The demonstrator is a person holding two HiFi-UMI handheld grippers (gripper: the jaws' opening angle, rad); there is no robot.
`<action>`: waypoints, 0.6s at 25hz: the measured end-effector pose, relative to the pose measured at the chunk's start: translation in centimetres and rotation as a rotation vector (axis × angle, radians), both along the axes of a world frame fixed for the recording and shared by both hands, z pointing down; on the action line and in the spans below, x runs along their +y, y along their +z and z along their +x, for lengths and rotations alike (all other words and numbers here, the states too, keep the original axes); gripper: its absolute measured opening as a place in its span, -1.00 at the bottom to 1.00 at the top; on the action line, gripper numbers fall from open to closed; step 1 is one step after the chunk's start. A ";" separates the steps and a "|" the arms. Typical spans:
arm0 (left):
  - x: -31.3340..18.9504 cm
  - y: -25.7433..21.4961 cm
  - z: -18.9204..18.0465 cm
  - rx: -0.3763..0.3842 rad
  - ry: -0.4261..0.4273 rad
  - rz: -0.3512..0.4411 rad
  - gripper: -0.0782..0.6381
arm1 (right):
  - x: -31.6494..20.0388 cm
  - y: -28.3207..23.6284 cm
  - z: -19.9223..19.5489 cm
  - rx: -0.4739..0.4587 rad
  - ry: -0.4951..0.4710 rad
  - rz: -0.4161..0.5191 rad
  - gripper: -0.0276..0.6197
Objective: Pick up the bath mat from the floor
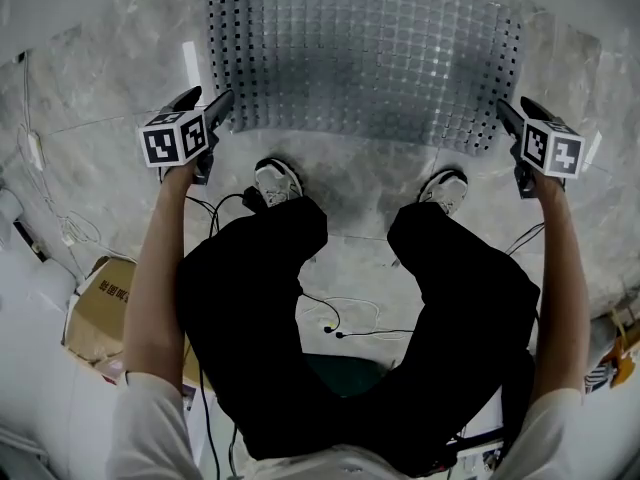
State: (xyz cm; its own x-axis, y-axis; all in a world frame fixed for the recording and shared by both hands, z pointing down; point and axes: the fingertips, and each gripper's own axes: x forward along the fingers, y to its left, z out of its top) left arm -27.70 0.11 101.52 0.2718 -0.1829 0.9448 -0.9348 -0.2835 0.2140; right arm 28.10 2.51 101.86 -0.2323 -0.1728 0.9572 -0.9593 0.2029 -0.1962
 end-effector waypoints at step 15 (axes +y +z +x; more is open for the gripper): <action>-4.8 4.5 -1.4 0.055 -0.164 0.063 0.15 | -0.5 5.3 1.2 0.057 0.051 -0.008 -0.14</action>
